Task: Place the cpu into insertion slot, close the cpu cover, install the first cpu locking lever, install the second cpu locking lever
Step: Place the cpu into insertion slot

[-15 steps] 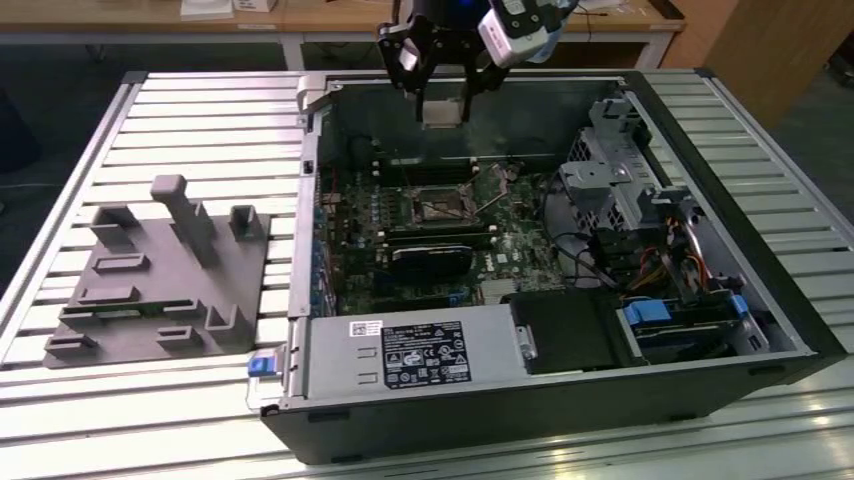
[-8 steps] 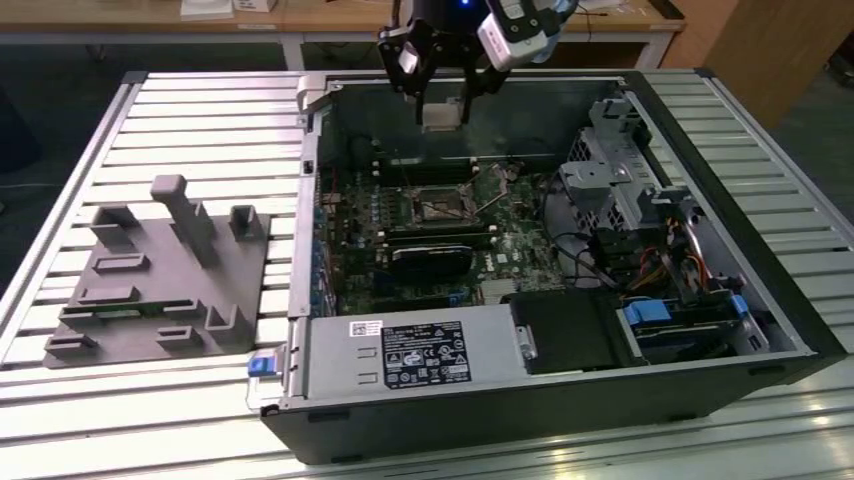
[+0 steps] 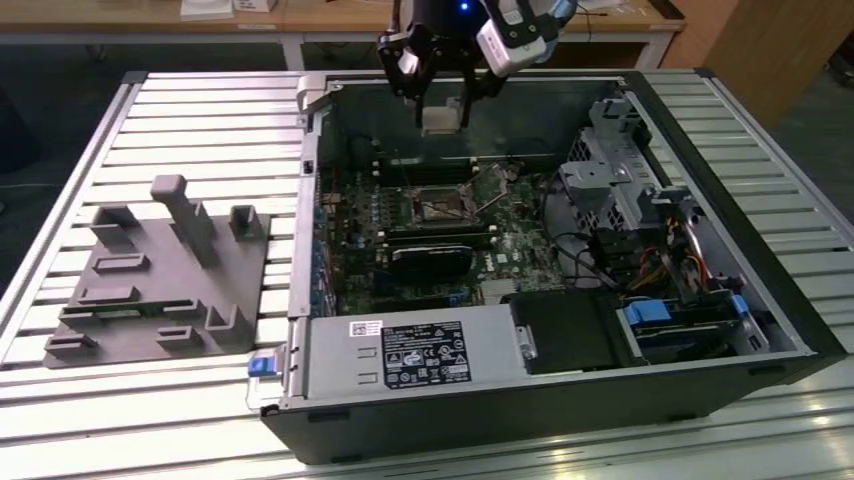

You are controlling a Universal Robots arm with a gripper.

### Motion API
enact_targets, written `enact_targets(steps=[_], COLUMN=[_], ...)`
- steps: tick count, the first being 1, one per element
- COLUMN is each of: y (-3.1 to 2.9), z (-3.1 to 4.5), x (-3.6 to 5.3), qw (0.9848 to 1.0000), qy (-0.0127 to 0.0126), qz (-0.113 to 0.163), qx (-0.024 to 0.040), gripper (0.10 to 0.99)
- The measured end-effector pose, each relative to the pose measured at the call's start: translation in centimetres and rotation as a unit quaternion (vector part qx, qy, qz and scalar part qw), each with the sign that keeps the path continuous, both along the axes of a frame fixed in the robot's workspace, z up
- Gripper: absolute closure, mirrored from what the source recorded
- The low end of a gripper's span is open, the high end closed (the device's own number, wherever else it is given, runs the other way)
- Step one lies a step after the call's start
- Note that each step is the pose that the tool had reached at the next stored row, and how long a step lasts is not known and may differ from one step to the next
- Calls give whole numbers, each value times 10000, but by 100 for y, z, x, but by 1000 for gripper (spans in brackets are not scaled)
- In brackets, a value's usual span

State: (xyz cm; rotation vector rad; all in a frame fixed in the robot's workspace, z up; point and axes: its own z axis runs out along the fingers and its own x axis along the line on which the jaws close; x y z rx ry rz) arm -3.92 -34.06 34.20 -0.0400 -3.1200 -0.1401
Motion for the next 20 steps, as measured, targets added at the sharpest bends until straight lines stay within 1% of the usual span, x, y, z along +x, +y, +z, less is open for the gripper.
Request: enact_targets(steps=[20], y=[0], z=[-95], x=[0], qw=[10000], qy=[0], qz=[0], qx=[0], gripper=[545])
